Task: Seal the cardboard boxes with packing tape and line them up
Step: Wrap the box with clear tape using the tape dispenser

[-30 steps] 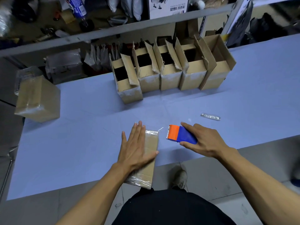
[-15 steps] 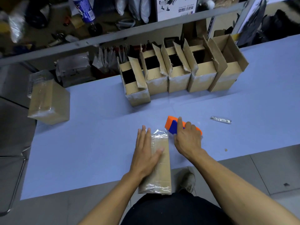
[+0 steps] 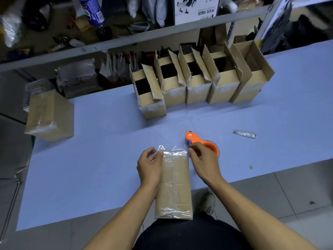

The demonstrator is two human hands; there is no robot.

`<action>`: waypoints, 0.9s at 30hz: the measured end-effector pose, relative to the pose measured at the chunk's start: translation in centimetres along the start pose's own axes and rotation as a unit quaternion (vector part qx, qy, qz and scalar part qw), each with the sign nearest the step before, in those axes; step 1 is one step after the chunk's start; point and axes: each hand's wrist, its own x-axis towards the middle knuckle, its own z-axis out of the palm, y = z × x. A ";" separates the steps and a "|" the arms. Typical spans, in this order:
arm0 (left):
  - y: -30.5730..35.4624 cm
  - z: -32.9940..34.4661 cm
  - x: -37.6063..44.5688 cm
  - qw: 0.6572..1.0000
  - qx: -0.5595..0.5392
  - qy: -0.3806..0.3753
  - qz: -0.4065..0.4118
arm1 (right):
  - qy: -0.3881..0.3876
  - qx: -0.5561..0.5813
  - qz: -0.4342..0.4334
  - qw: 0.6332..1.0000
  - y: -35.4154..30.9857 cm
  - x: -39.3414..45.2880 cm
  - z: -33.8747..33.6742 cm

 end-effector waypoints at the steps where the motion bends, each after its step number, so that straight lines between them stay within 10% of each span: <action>1: -0.2 0.1 0.1 1.000 -0.007 0.007 -0.009 | -0.003 0.025 0.017 1.000 -0.5 -0.1 0.3; 9: -0.3 0.7 0.5 0.999 -0.035 0.017 -0.009 | 0.043 0.088 0.148 0.984 -1.4 0.7 1.7; 18: -0.3 0.3 0.3 0.998 -0.065 0.020 -0.013 | 0.016 0.060 0.110 0.992 -2.1 0.9 2.6; 27: 6.6 -2.0 1.6 0.968 -0.057 0.124 0.213 | 0.091 0.111 -0.061 0.988 -10.0 3.3 2.0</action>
